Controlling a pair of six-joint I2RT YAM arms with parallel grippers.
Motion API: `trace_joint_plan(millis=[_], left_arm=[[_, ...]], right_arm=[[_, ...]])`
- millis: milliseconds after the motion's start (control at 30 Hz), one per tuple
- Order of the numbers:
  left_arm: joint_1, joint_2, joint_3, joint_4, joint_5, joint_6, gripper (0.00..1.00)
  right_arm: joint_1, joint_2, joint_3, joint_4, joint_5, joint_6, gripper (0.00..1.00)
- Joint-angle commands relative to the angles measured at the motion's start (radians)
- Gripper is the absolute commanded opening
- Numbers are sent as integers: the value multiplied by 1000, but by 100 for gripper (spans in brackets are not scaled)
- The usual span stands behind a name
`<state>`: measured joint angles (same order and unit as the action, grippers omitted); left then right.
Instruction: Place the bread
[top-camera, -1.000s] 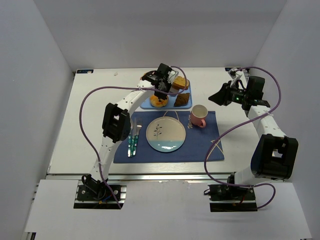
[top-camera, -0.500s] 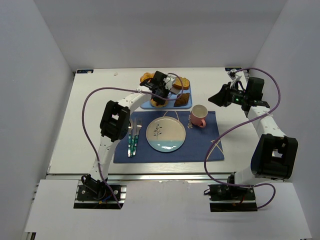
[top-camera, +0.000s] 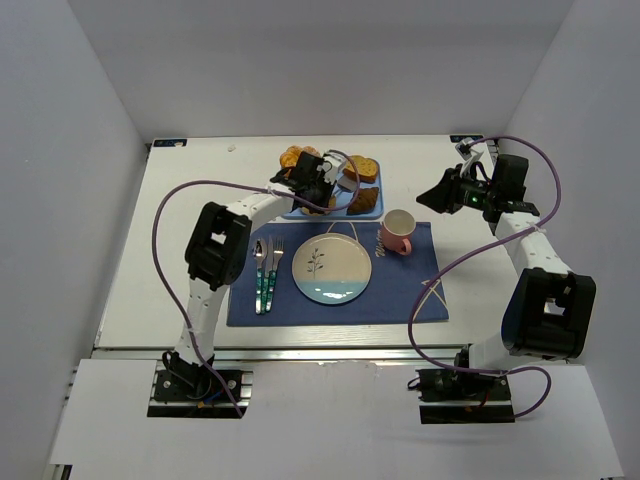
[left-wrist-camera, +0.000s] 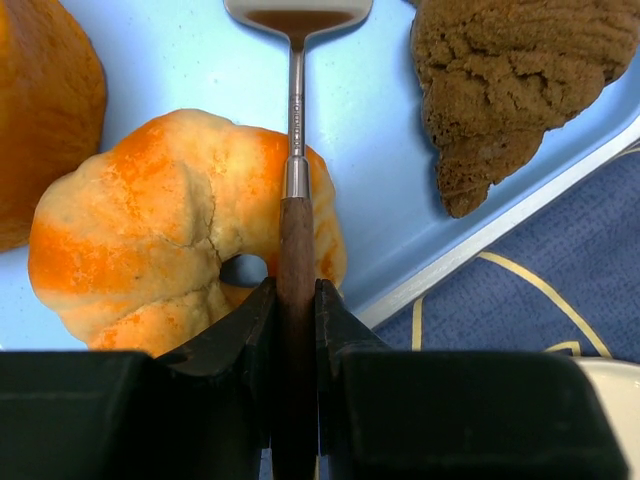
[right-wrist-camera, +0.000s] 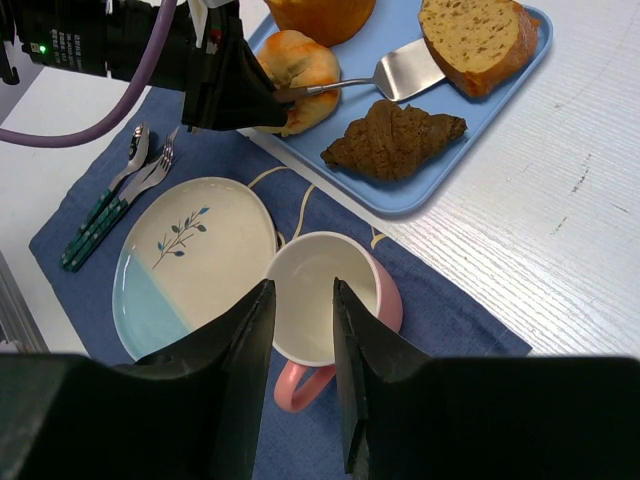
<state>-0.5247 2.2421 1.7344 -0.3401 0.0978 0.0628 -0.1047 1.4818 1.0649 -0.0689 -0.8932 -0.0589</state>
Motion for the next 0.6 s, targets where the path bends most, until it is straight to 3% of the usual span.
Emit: trace_joint_plan(millis=[0, 567], left_arm=[[9, -131, -21, 87, 20, -4, 0], [9, -191, -108, 200, 25, -27, 0]], right_arm=[[-6, -8, -6, 31, -16, -9, 36], [-6, -11, -20, 26, -12, -21, 36]])
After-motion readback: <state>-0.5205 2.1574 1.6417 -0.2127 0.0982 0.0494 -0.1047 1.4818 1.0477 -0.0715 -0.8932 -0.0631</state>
